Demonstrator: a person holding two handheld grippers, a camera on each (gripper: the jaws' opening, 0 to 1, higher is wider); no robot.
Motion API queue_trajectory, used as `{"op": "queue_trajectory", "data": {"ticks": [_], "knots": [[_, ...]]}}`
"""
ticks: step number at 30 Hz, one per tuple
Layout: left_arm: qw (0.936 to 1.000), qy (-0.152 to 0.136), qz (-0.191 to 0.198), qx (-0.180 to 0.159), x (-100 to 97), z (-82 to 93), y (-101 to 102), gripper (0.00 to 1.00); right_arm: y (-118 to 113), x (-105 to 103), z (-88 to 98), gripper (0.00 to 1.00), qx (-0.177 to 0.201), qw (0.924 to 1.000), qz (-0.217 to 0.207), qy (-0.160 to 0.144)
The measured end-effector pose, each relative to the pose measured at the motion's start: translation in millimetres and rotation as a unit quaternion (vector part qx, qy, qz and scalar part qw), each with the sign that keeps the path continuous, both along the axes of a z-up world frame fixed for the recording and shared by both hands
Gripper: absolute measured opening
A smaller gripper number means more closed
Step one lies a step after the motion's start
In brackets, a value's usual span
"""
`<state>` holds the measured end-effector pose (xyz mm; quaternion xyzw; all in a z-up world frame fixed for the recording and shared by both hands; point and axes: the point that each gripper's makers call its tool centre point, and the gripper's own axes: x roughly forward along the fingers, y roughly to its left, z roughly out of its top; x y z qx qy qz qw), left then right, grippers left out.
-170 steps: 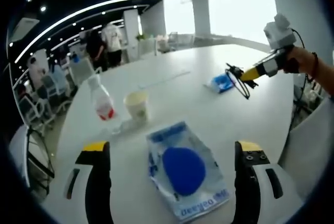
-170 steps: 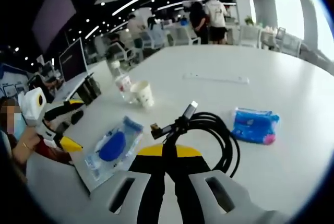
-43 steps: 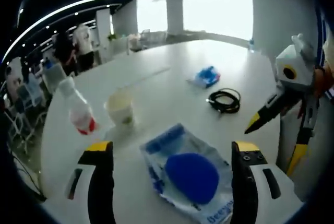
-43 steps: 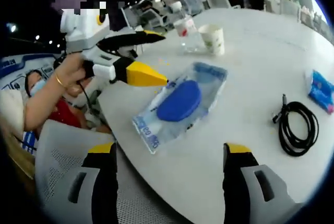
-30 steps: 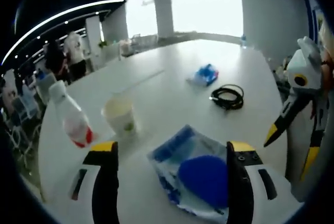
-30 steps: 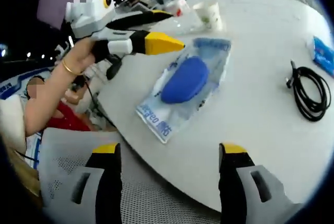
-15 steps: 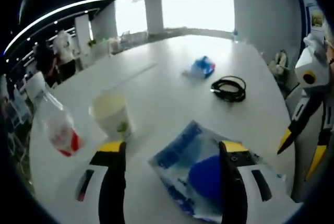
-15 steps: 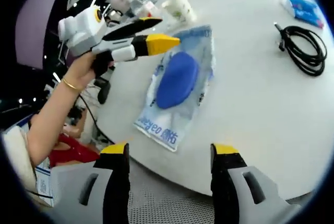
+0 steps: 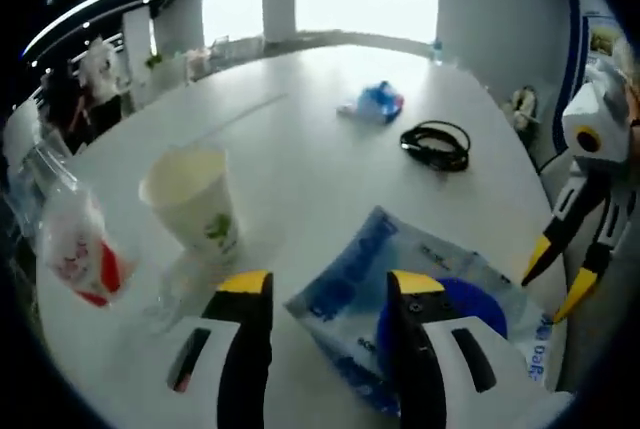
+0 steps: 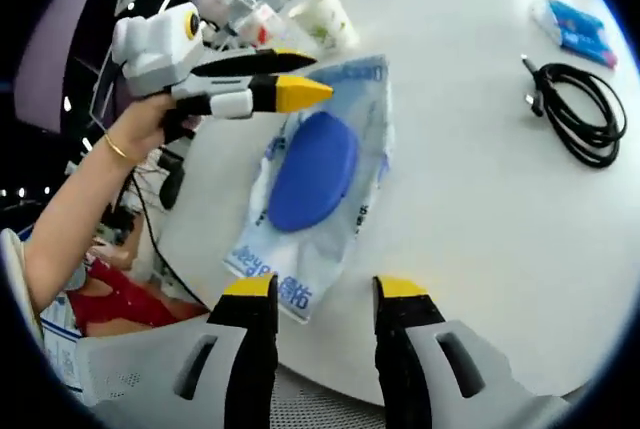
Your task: Arrange the tabletop items into an orderly group along one side of the table until the central work area is clear of visible clutter.
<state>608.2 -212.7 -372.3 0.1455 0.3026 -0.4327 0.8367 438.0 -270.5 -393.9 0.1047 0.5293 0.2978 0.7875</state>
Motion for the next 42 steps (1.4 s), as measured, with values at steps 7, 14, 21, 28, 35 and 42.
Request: {"op": "queue_trajectory", "data": {"ticks": [7,14,21,28,35,42], "knots": [[0.9994,0.013,-0.032,0.011,-5.5,-5.7,-2,0.33,-7,4,-6.1,0.19,-0.022,0.9997,-0.012,0.001],[0.9989,0.043,-0.015,0.006,-1.5,-7.2,-1,0.30,-5,5,-9.1,0.09,-0.023,0.9997,-0.002,0.007],[0.9980,0.033,-0.037,0.038,-1.7,-9.4,-2,0.23,-5,6,-10.4,0.04,-0.025,0.9997,0.002,0.009],[0.9943,0.011,-0.076,0.074,-5.6,-12.9,-2,0.00,-3,8,-10.1,0.01,-0.019,0.9997,0.012,0.007],[0.9945,0.017,-0.066,0.080,-3.0,-11.1,0,0.00,-2,8,-6.2,0.01,-0.012,0.9997,0.023,0.005],[0.9923,0.022,-0.072,0.099,-8.7,-12.0,7,0.00,2,5,2.1,0.01,0.015,0.9994,0.020,0.023]]}}
